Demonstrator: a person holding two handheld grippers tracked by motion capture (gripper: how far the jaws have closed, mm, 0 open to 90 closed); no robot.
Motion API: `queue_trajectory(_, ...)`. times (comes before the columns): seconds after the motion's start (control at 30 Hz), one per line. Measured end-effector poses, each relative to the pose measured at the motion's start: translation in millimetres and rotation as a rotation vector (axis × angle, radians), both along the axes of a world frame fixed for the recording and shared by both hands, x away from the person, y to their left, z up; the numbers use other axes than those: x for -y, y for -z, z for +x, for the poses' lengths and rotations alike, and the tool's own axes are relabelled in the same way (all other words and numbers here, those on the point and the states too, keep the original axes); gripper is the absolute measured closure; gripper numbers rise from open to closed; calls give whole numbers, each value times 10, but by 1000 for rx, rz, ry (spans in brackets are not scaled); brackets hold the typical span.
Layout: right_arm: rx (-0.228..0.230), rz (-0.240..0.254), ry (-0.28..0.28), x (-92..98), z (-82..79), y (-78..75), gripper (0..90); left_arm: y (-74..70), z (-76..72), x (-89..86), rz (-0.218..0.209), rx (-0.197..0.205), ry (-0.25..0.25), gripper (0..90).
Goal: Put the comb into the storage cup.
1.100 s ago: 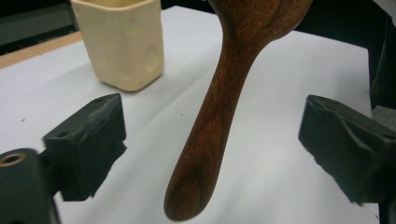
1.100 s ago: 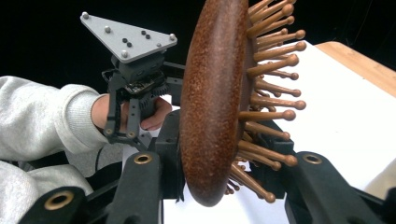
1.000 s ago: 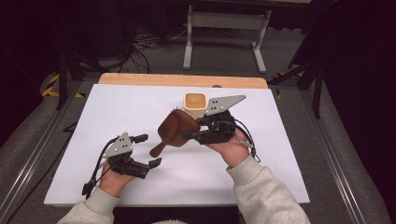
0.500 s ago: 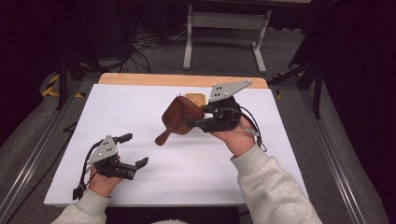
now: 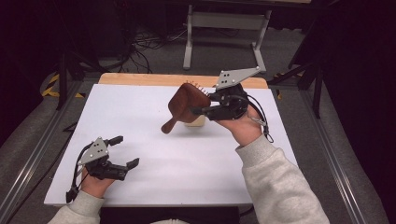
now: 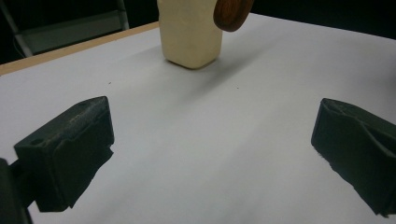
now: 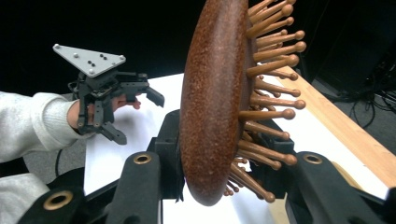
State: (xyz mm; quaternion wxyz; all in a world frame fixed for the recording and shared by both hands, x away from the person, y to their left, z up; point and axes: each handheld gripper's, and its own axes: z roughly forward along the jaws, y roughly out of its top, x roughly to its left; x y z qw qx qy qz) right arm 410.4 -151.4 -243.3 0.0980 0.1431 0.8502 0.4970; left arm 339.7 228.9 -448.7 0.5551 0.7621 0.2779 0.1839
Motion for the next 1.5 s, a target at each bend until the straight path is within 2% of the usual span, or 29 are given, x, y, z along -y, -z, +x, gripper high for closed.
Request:
queue_trajectory(0.1,6,-4,11,27,33,-39,606,-2,0,-18,-5,2,5,3)
queue_trajectory(0.2,12,-8,20,49,61,-75,606,2,1,-26,-11,-14,2,3)
queue_trajectory(0.43,27,-15,44,100,137,-189,606,-1,3,-34,7,2,0,3)
queue_trajectory(0.57,52,-25,63,128,166,-246,605,1,6,-57,4,-10,5,2)
queue_trajectory(0.87,65,-35,110,216,286,-333,604,-6,12,-88,3,-7,4,2)
queue_trajectory(1.5,84,-48,204,336,479,-337,600,-11,10,-98,-8,-9,-3,2)
